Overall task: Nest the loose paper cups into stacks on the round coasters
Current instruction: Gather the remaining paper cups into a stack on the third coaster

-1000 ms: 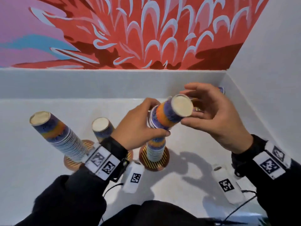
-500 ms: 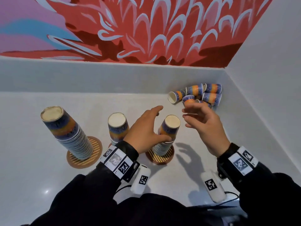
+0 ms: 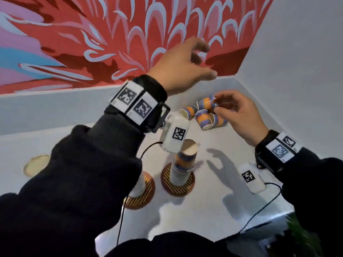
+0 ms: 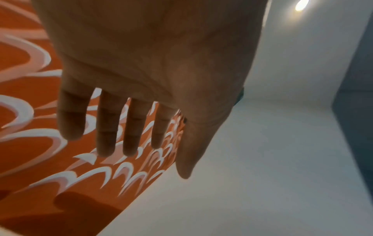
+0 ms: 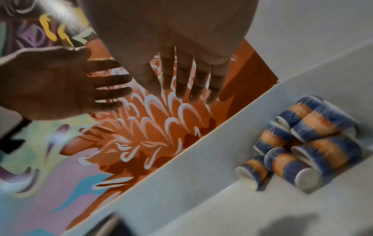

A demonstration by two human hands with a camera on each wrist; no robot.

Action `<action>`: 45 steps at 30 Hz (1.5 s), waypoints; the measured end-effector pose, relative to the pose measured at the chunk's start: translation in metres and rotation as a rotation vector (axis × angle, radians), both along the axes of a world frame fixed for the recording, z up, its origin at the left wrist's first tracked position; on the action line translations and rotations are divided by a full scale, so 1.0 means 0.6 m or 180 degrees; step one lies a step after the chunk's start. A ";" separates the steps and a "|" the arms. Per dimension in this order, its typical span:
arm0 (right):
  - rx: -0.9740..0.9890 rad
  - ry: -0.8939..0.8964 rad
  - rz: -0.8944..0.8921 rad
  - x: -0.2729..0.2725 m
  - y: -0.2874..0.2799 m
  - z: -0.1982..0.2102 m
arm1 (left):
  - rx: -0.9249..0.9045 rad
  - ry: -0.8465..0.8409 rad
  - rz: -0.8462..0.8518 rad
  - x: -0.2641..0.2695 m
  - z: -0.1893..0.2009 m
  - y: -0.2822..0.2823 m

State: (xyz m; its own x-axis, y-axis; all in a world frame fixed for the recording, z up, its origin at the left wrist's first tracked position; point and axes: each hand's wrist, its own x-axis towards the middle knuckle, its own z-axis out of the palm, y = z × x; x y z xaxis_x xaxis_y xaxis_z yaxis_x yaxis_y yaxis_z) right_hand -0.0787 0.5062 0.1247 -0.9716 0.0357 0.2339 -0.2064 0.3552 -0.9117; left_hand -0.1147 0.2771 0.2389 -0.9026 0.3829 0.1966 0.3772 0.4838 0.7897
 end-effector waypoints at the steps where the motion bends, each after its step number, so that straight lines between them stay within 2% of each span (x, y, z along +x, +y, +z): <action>1: 0.0169 -0.0006 -0.0032 -0.022 0.012 -0.001 | -0.0107 -0.0067 -0.0040 -0.025 0.010 0.017; 4: 0.0798 -0.0073 -0.0108 -0.092 0.053 -0.013 | -0.0479 -0.0318 -0.0028 -0.101 0.005 0.073; 6: 0.1507 -0.0207 0.0043 -0.144 0.085 -0.045 | -0.0719 -0.0620 -0.0008 -0.149 -0.026 0.106; 8: 0.2208 -0.0496 0.0417 -0.195 0.112 -0.090 | -0.0945 -0.0829 0.0050 -0.197 -0.075 0.135; 11: 0.2923 -0.0849 0.0982 -0.252 0.129 -0.159 | -0.1213 -0.1085 0.0267 -0.260 -0.175 0.156; 14: 0.3443 -0.0735 0.1215 -0.296 0.134 -0.213 | -0.1480 -0.1308 0.0544 -0.312 -0.272 0.163; 18: 0.4274 -0.0350 0.1466 -0.333 0.139 -0.267 | -0.1959 -0.1281 0.0406 -0.350 -0.361 0.172; 22: 0.4586 -0.0020 0.1522 -0.342 0.139 -0.308 | -0.2334 -0.0927 -0.0204 -0.373 -0.423 0.187; 24: 0.4637 -0.0078 0.1445 -0.340 0.138 -0.325 | -0.2453 -0.0751 -0.0413 -0.382 -0.447 0.194; 27: 0.4256 0.0086 0.1173 -0.320 0.127 -0.333 | -0.2678 -0.0649 -0.0297 -0.395 -0.473 0.195; 30: 0.3696 0.0145 0.0970 -0.289 0.113 -0.342 | -0.2954 -0.0911 0.0032 -0.406 -0.481 0.191; 34: 0.2608 -0.0161 0.0744 -0.243 0.090 -0.340 | -0.3204 -0.1406 0.0060 -0.398 -0.482 0.172; 36: 0.1825 -0.0427 0.0517 -0.223 0.080 -0.333 | -0.3431 -0.1505 -0.0027 -0.385 -0.467 0.161; 38: 0.1055 -0.0737 0.0314 -0.207 0.075 -0.325 | -0.3504 -0.1613 -0.0119 -0.376 -0.433 0.157; 41: 0.0199 -0.0861 0.0070 -0.187 0.069 -0.302 | -0.3280 -0.1661 -0.0239 -0.359 -0.340 0.155; 45: -0.0553 -0.0673 0.0111 -0.162 0.056 -0.238 | -0.2511 -0.1109 0.0107 -0.319 -0.193 0.143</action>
